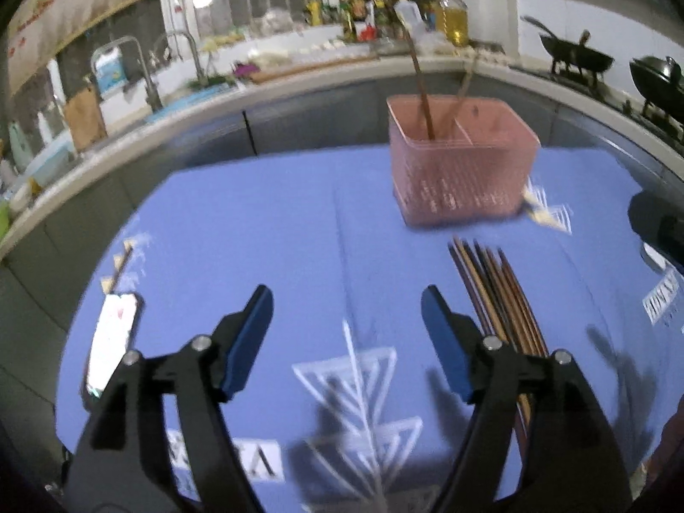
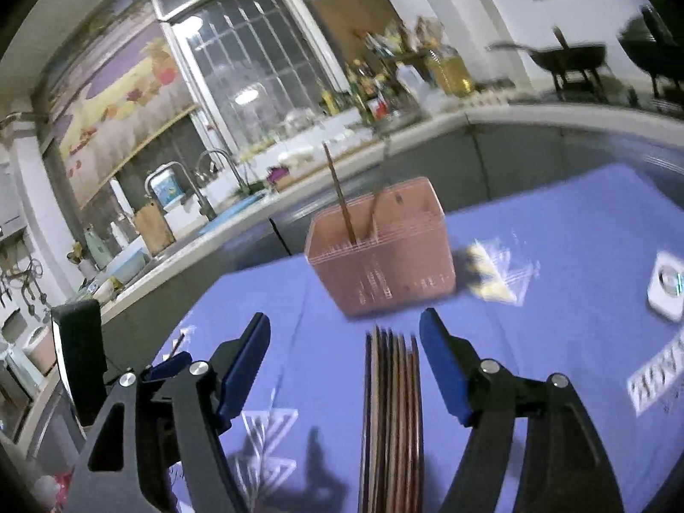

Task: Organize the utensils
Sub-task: 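Withdraw both open tools from the basket back to the chopstick row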

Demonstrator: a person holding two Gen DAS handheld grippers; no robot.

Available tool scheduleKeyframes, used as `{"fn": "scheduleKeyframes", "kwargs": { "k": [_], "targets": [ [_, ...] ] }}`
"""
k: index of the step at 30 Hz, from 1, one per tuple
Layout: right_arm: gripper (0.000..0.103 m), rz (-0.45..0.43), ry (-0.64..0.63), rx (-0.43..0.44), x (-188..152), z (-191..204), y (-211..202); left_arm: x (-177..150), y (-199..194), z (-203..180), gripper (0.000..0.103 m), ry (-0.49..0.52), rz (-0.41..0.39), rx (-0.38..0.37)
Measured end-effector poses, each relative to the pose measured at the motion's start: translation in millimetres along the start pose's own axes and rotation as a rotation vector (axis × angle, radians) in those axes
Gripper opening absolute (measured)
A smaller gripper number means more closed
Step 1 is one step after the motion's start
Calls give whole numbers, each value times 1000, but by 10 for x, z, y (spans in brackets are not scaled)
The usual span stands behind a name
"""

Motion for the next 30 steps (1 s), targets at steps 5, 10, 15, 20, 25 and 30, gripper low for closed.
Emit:
{"fn": "scheduleKeyframes", "kwargs": {
  "k": [5, 10, 15, 20, 25, 30],
  "targets": [
    [72, 54, 15, -47, -228, -120, -33, -266, 63, -176, 72, 17, 67, -32],
    [72, 112, 8, -104, -410, -262, 2, -337, 55, -262, 77, 34, 77, -48],
    [72, 173, 3, -138, -600, -384, 61, -379, 88, -315, 82, 49, 88, -53],
    [67, 210, -48, -164, -701, -398, 91, -411, 128, -377, 85, 62, 103, -56],
    [57, 249, -77, -181, -793, -447, 119, -403, 139, -416, 87, 75, 101, -45],
    [47, 284, -86, -191, -870, -506, 135, -395, 146, -399, 87, 72, 103, -30]
  ]
}}
Point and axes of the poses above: each gripper's, at about its wrist camera, not at the fingertips, and y roughly the way its jaws point, z to its left, x to its top, the point moved 6 cm from there along y, roughly the way its jaws point, and after that the axes turned 8 degrees about -z, right-handed, at the moved point
